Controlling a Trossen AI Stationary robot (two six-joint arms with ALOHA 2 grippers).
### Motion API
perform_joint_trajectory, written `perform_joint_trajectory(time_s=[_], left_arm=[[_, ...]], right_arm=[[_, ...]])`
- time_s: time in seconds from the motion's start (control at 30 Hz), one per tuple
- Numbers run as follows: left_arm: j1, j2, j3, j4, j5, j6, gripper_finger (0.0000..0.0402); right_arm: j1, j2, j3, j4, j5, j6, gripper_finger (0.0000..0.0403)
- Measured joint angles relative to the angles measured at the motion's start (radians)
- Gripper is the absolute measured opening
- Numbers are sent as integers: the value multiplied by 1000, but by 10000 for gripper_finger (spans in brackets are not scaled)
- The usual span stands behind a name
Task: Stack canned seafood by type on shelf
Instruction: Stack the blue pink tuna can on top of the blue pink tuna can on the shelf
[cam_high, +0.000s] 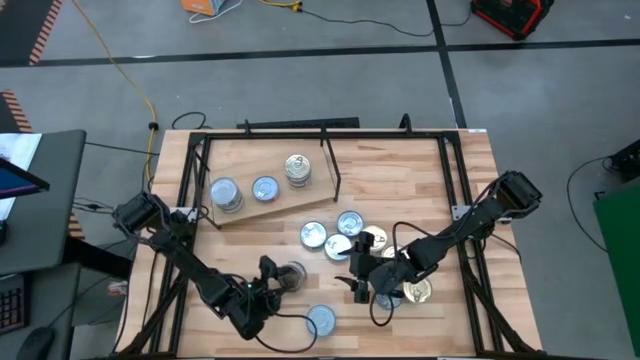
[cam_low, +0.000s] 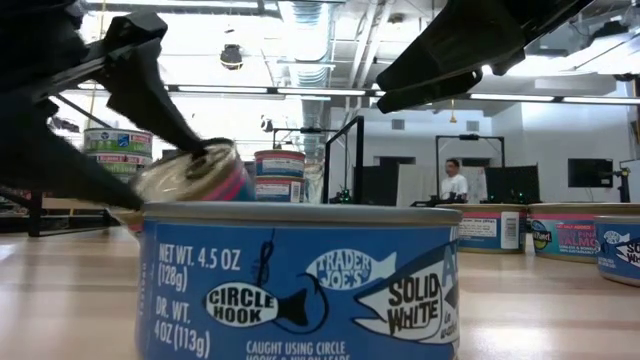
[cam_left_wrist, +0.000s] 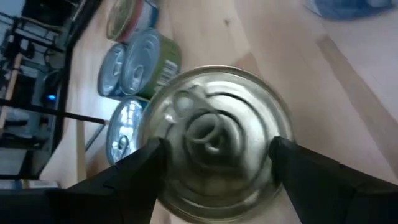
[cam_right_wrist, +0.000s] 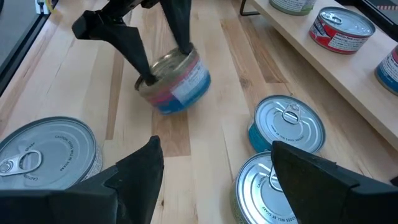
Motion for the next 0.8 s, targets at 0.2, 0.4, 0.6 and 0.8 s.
perform_joint_trajectory(time_s=[0.2,0.4,0.6,0.8], left_arm=[[-12,1,-1,-5,-10,-2,295],[-15,1,-1,-6,-19,-7,295],[-15,1,-1,-23,-8,-19,295],[-15,1,-1,-46,-1,-24,295]], right_arm=[[0,0,0,0,0,0,324],[0,0,0,-2,0,8,324],[0,0,0,-5,0,9,324],[-3,12,0,16,1,9,324]])
